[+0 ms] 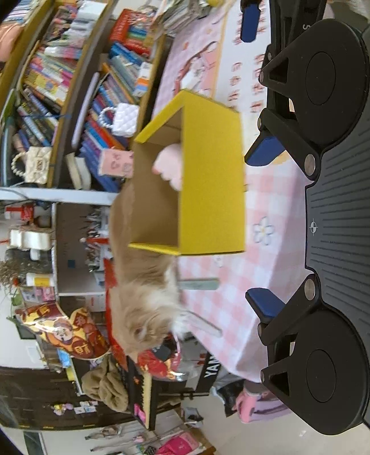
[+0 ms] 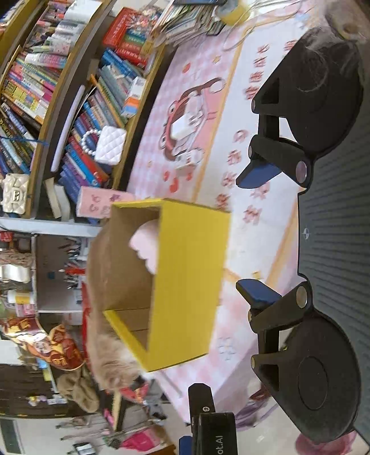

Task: Organize objects
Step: 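Withdraw both tools from the box toward the white charger and card box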

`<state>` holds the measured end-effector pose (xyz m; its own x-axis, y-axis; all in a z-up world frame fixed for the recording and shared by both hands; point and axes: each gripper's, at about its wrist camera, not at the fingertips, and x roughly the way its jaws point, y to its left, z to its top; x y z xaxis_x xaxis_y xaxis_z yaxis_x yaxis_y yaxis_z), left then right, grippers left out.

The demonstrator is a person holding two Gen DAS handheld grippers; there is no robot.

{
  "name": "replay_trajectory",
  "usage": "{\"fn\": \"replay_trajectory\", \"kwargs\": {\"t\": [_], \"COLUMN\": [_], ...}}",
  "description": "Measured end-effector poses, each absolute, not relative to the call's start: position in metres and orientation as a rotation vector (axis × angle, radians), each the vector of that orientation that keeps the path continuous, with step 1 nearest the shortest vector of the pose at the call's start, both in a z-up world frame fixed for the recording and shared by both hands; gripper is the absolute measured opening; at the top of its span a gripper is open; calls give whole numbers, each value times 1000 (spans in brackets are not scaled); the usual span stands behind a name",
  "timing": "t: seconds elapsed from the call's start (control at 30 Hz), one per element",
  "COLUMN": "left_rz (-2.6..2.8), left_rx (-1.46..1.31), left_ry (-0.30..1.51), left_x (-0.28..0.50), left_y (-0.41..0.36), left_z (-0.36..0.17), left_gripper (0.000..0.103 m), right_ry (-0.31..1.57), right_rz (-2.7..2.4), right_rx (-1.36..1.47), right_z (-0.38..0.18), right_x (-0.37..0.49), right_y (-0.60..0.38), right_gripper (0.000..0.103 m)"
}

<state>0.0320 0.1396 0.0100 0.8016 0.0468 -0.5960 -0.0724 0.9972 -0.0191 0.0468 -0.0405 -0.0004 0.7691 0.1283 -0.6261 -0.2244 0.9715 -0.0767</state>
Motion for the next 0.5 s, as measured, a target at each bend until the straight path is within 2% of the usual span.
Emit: {"fn": "replay_trajectory", "kwargs": {"t": [0.13,0.5], "left_rz": [16,-142], "left_rx": [-28,65], "left_ry": [636,668], "left_x": [20,19], "left_y": [129,85], "left_z": [2,-7], "left_gripper": [95,95], "right_ry": [694,745], "right_rz": [143,-17], "right_rx": [-166,-99], "right_z": [-10,-18], "right_x": [29,-2], "right_y": [-50,-91], "right_gripper": [73,74]}}
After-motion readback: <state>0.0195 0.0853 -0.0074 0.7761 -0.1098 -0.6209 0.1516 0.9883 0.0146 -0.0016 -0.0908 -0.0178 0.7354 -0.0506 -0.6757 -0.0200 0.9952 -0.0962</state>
